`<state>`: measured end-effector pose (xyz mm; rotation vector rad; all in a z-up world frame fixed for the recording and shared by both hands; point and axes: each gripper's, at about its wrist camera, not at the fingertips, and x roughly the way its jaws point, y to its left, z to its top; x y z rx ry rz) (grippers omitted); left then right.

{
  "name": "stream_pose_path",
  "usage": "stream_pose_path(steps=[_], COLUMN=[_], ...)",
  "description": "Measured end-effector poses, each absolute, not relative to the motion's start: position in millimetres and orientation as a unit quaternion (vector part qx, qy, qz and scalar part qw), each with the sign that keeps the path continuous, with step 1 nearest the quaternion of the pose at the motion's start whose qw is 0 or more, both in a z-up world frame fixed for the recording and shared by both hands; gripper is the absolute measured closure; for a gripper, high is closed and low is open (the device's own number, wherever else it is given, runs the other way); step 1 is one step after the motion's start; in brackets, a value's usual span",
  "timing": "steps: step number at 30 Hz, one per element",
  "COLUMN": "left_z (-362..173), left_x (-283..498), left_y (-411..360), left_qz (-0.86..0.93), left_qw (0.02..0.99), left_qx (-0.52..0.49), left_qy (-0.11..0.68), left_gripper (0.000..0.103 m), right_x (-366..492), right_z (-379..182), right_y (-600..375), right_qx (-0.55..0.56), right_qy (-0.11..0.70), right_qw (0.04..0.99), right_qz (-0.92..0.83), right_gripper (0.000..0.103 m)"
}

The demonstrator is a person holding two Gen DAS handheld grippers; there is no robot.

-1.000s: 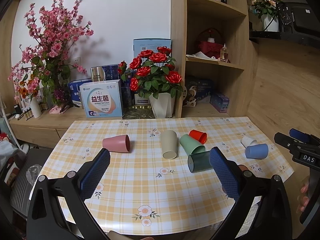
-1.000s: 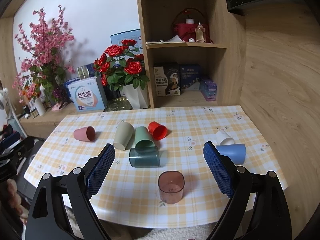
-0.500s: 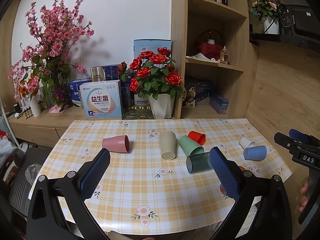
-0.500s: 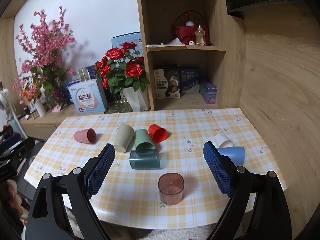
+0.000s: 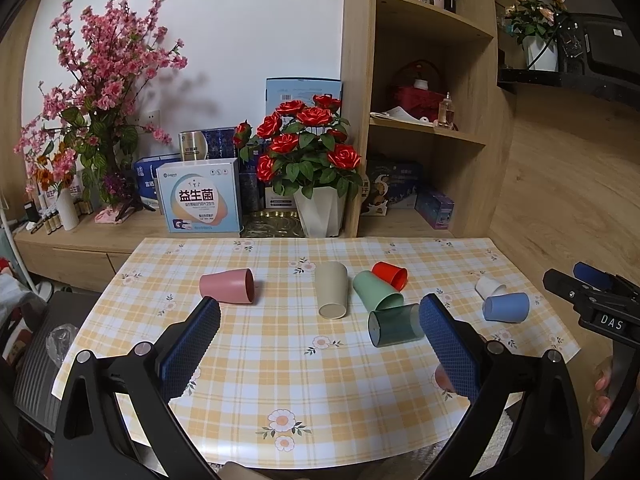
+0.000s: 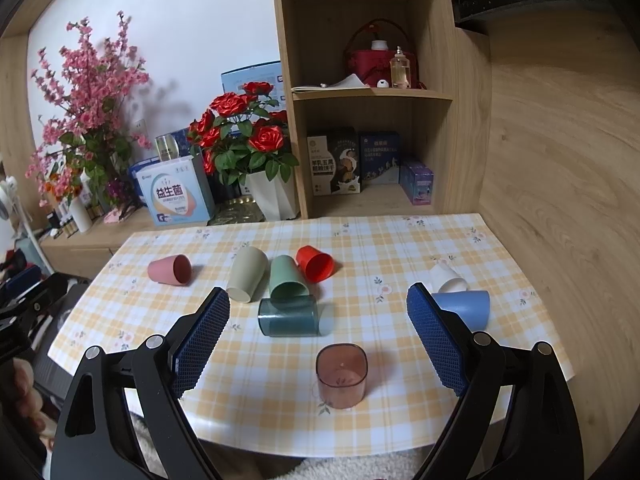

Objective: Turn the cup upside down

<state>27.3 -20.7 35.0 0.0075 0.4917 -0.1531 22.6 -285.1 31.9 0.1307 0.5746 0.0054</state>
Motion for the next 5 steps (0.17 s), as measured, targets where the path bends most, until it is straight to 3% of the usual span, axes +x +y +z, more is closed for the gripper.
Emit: stream_pose_path(steps=[5], left_z=[29.8], left_x=[27.7], left_y=[-18.3], left_qz=[-0.088], left_qw=[0.967], left_qx=[-0.009], left_qy=[0.238], left_gripper=[0.006], right_x=[25.6], right_z=[24.6], right_y=[-287.8], right_qx=[0.071], right_qy=[0.288], right_qw=[0.955], right_qz=[-0.001], right_gripper=[0.016])
